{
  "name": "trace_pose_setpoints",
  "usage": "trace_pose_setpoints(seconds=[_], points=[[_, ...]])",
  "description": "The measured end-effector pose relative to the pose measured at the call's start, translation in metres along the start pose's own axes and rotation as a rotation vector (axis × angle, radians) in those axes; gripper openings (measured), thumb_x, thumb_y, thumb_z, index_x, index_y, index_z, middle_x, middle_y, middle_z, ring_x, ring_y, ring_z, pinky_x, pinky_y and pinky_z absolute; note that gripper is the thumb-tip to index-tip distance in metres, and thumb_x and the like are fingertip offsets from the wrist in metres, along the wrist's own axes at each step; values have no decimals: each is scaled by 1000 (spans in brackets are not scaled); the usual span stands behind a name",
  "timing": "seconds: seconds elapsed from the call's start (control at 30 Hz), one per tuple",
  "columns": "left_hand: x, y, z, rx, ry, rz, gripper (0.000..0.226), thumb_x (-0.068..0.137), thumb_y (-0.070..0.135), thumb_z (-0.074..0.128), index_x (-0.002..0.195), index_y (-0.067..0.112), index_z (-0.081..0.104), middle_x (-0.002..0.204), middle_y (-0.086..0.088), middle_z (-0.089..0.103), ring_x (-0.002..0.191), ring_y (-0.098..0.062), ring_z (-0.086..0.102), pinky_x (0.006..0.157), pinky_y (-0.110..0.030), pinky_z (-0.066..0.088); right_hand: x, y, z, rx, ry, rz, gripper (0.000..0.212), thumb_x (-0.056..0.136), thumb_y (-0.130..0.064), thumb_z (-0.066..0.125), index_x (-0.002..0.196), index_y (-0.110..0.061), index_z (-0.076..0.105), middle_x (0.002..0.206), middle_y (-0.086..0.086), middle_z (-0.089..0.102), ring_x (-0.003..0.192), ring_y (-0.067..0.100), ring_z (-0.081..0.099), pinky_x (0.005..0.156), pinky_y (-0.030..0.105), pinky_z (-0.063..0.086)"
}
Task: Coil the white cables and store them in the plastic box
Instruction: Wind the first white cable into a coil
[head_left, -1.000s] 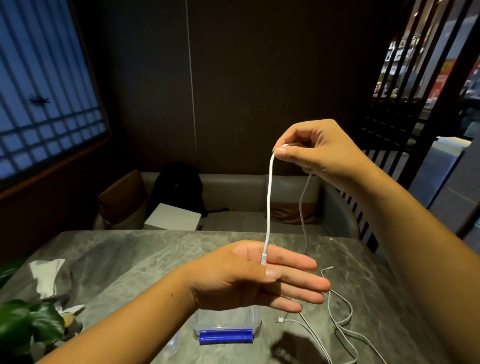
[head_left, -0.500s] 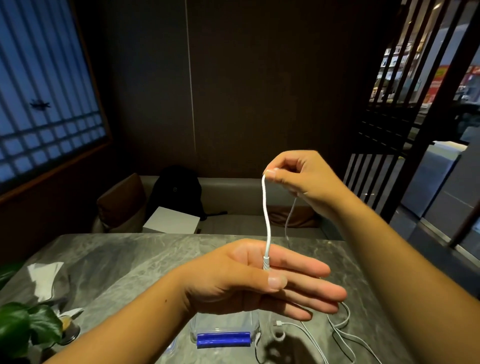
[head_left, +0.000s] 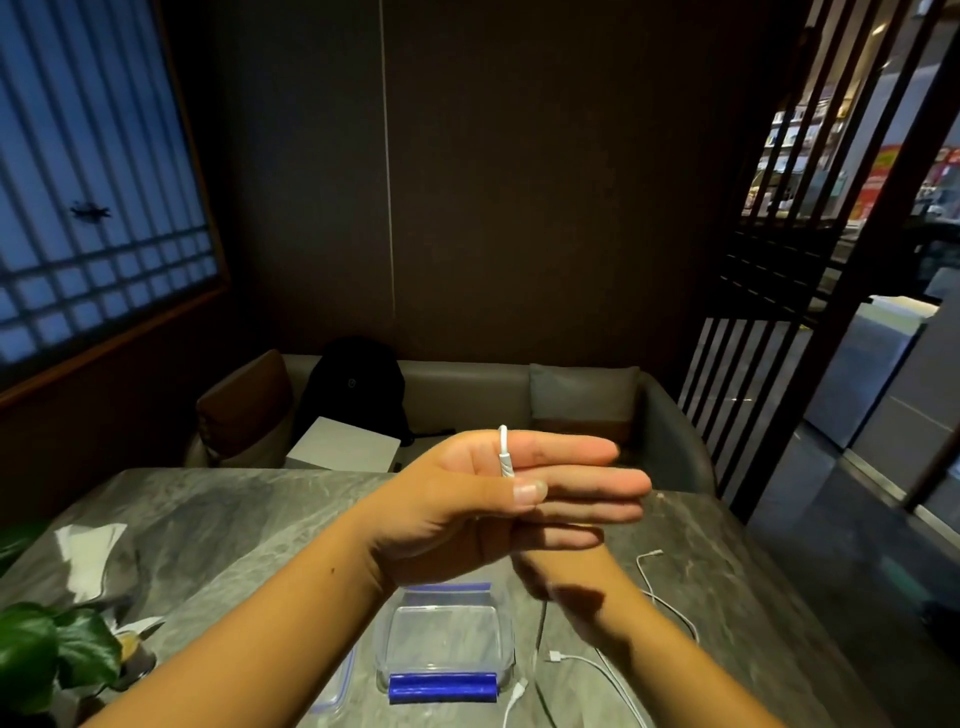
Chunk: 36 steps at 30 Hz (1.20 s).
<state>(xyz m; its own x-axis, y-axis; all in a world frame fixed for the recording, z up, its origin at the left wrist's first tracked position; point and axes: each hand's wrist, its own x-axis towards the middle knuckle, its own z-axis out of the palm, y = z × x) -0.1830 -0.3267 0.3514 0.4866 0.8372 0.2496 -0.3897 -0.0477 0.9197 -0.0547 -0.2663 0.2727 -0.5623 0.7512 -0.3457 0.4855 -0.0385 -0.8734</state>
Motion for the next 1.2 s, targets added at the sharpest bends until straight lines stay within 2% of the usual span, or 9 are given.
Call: trace_pose_setpoints(seconds=[0.03, 0.07, 0.1, 0.17, 0.27, 0.57, 0.67, 1.03, 1.2], points=[[0, -1, -4, 4, 21, -5, 47, 99, -3, 36, 146, 1, 41, 147, -23, 47, 135, -39, 47, 112, -44, 41, -10, 3, 4, -116, -91, -19, 41, 108, -12, 24, 106, 15, 55, 103, 57, 41, 87, 66, 51, 89, 67, 47], [-1, -3, -7, 10, 42, -11, 47, 99, -4, 36, 146, 1, 41, 147, -23, 47, 136, -39, 46, 113, -45, 39, -9, 6, 13, -86, -50, -103, 42, 106, -24, 37, 102, 13, 57, 87, 54, 38, 69, 62, 44, 74, 71, 45], [-1, -5, -11, 16, 65, -14, 47, 100, -4, 37, 146, 2, 41, 147, -22, 47, 136, -39, 45, 113, -46, 38, -6, -3, 20, -15, 16, -161, 39, 100, -34, 48, 93, 2, 64, 73, 39, 42, 57, 43, 43, 62, 56, 50], [-2, -10, -18, 24, 115, -17, 47, 99, -3, 38, 146, 2, 41, 147, -21, 47, 137, -38, 45, 114, -46, 37, -22, 12, -9, -56, -92, -300, 30, 97, -32, 58, 74, -18, 71, 59, 8, 46, 50, 15, 41, 49, 28, 40], [-3, -19, -29, 54, 202, -28, 47, 99, -2, 37, 146, 2, 39, 148, -19, 48, 137, -36, 46, 114, -46, 36, -37, 15, -18, -138, -173, -399, 22, 97, -27, 58, 87, -13, 70, 64, -1, 52, 58, 3, 46, 56, 16, 40], [-10, -39, -36, 63, 160, -188, 53, 96, -3, 40, 149, 1, 34, 149, -21, 45, 139, -38, 42, 119, -54, 23, -68, -10, -72, -337, -73, -652, 21, 90, -35, 65, 81, -17, 68, 78, 8, 67, 71, 16, 62, 68, 43, 50], [-13, -42, -30, 32, 70, -229, 57, 93, -6, 38, 150, 0, 33, 150, -25, 42, 141, -42, 37, 121, -56, 16, -74, -24, -99, -332, 15, -706, 21, 87, -41, 67, 80, -23, 73, 78, 8, 70, 73, 25, 65, 67, 41, 52], [1, -43, -7, 169, -68, -259, 65, 89, -9, 33, 152, 4, 26, 151, -21, 42, 140, -33, 42, 120, -39, 27, -63, -45, -130, -509, 172, -818, 17, 81, -38, 68, 83, -22, 72, 79, -9, 68, 78, 12, 68, 67, 24, 56], [5, -45, -2, 291, -136, -295, 62, 94, -6, 35, 153, 7, 22, 146, -29, 42, 132, -37, 46, 121, -51, 23, -55, -54, -120, -549, 134, -854, 4, 86, -24, 73, 83, -20, 72, 79, -10, 65, 79, 12, 65, 66, 16, 50]])
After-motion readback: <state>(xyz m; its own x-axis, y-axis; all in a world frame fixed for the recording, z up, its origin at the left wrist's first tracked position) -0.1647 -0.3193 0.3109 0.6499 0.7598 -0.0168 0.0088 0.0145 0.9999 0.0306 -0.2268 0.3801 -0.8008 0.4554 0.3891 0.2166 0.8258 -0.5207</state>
